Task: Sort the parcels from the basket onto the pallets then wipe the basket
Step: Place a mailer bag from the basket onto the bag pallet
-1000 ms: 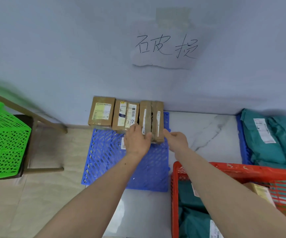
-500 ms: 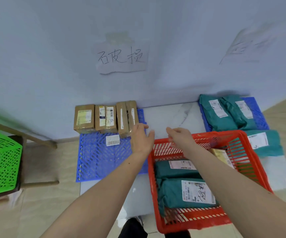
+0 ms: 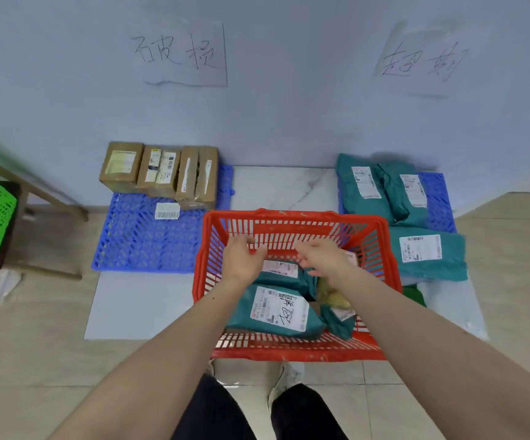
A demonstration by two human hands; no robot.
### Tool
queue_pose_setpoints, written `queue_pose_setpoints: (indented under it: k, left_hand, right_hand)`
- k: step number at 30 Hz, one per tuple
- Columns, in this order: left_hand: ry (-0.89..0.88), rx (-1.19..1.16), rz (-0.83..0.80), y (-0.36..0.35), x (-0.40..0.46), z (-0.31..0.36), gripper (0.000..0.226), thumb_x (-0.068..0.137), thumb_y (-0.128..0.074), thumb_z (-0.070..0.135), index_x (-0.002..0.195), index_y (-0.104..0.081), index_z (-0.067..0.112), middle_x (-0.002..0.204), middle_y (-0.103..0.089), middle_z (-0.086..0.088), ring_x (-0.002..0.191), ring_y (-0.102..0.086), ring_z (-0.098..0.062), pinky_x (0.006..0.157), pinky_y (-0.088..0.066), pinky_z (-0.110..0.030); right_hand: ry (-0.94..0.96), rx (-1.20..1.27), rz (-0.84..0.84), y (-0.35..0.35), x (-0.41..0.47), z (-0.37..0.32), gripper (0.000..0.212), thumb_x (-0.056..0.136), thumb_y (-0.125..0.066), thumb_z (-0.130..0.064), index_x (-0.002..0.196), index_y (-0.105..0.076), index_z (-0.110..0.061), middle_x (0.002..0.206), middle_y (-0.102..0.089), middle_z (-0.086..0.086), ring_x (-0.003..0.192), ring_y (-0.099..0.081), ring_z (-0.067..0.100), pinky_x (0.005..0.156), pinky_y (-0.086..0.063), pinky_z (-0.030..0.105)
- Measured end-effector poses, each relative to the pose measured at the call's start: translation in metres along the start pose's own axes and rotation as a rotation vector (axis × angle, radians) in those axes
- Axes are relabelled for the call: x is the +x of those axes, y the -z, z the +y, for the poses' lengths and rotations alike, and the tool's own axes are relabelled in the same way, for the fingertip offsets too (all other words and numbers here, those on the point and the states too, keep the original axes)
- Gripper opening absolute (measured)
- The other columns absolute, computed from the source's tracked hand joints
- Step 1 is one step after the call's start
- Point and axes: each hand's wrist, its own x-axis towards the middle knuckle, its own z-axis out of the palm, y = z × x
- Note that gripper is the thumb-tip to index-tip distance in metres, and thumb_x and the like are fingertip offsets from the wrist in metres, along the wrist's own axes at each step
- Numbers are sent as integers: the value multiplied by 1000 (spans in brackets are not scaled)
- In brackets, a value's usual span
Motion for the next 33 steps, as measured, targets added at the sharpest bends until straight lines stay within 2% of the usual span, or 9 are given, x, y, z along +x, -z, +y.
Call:
queue_pose_setpoints:
  k: [3,7,8,10,12,20,25,31,33]
  left_hand:
    - [74,2,12,-9,-18,-15,41,90,-65,36,119,-62,7,125,-61,-7,113,-59,-24,101,-47,-42]
    - [173,18,22,-19,-40,-34,51,93,-61,37,132,-55,5,136,-56,-10,125,-53,-27,106,-42,-40]
    - [199,13,14,-21,-44,-37,53,93,-61,37,134,-53,5,138,-55,-10,126,-52,-27,107,-41,-40]
    - [236,14,-4,-26,-49,-45,54,92,-62,37,136,-52,7,139,-55,-10,127,-52,-27,107,-41,-40]
    - [246,41,-33,-31,-53,-52,54,92,-61,39,136,-52,9,138,-57,-10,125,-54,-28,105,-43,-40]
    - [316,90,-167,-46,-61,-70,64,95,-55,45,145,-41,7,146,-47,-13,134,-45,-30,110,-38,-39]
    - [338,27,-178,-44,-63,-72,62,96,-56,42,146,-40,8,148,-46,-11,133,-47,-28,110,-39,-39]
    - [358,8,-190,-36,-65,-68,63,97,-54,44,148,-37,11,150,-44,-11,134,-46,-29,109,-42,-40]
    - [357,25,-189,-33,-65,-65,63,97,-53,44,148,-36,11,150,-43,-10,134,-46,-28,108,-41,-38]
  right_hand:
    - [-4,-76,-54,4,-1,24,38,96,-60,-36,110,-67,-2,124,-65,19,115,-61,34,100,-50,46]
    - [-36,-218,-108,1,0,58,24,92,-67,-34,89,-63,-10,106,-65,20,103,-61,33,107,-44,47]
    - [-54,-262,-130,0,2,67,27,92,-68,-35,97,-63,-9,119,-64,21,115,-59,35,110,-41,45]
    - [-85,-355,-161,-3,1,80,57,91,-68,-39,135,-54,-6,146,-51,13,133,-48,30,109,-40,38]
    - [-88,-430,-159,-7,2,92,70,90,-69,-40,145,-44,-5,149,-48,10,134,-48,29,108,-41,37]
    - [-101,-463,-86,-20,16,120,61,88,-73,-31,139,-51,-4,138,-58,12,124,-56,28,102,-46,37]
    - [-51,-460,-23,-26,19,120,27,89,-72,-23,107,-71,-3,111,-72,12,86,-60,20,84,-53,37]
    - [-84,-142,-13,-22,17,110,37,93,-67,-15,123,-61,6,106,-63,11,94,-56,21,89,-48,36]
    - [-77,-68,-58,-17,16,104,23,94,-67,-14,113,-65,-2,107,-64,8,92,-57,19,87,-47,34]
